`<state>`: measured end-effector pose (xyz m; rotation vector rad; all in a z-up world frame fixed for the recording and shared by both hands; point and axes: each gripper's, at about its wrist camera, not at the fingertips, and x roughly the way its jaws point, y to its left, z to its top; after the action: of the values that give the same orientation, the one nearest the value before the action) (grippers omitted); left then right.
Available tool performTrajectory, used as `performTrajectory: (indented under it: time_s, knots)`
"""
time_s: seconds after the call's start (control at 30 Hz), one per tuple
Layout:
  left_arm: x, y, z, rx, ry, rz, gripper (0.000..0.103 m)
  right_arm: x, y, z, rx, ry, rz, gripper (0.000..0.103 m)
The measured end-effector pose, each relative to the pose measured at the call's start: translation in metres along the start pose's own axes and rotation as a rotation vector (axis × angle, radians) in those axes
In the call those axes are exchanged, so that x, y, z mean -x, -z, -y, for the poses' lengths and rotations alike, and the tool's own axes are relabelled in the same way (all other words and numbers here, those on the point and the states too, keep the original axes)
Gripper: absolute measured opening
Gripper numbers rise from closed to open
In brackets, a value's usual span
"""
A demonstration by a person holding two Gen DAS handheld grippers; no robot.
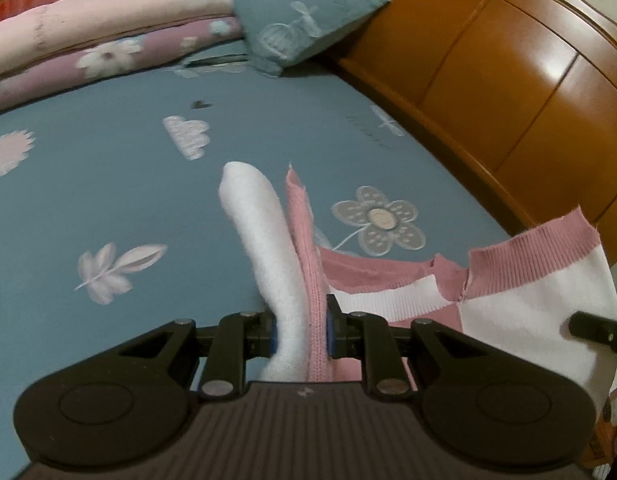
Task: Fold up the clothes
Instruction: 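Lift the gripped side edge upward with both grippers, then swing the raised side edge over onto the sweater body with both grippers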
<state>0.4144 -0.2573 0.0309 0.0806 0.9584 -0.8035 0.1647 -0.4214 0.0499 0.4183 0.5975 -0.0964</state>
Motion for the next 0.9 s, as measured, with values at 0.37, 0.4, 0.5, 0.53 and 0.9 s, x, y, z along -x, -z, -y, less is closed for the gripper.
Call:
performTrajectory:
  time_s: [0.37, 0.4, 0.5, 0.53, 0.9]
  knots:
    - [-0.069, -0.056, 0.059, -0.081, 0.039, -0.007, 0.018, 0.008, 0.005, 0.043, -0.062, 0.042, 0.044, 0.021]
    - [-0.075, -0.061, 0.066, -0.093, 0.037, -0.011, 0.018, 0.008, 0.006, 0.047, -0.07, 0.048, 0.051, 0.021]
    - [-0.093, -0.074, 0.085, -0.119, 0.043, -0.017, 0.018, 0.013, 0.009, 0.06, -0.09, 0.059, 0.074, 0.021]
    - [-0.099, -0.079, 0.091, -0.12, 0.048, -0.015, 0.018, 0.015, 0.01, 0.065, -0.103, 0.059, 0.081, 0.021]
    - [-0.154, -0.118, 0.139, -0.155, 0.062, -0.005, 0.018, 0.013, 0.039, 0.103, -0.249, 0.041, 0.115, 0.021]
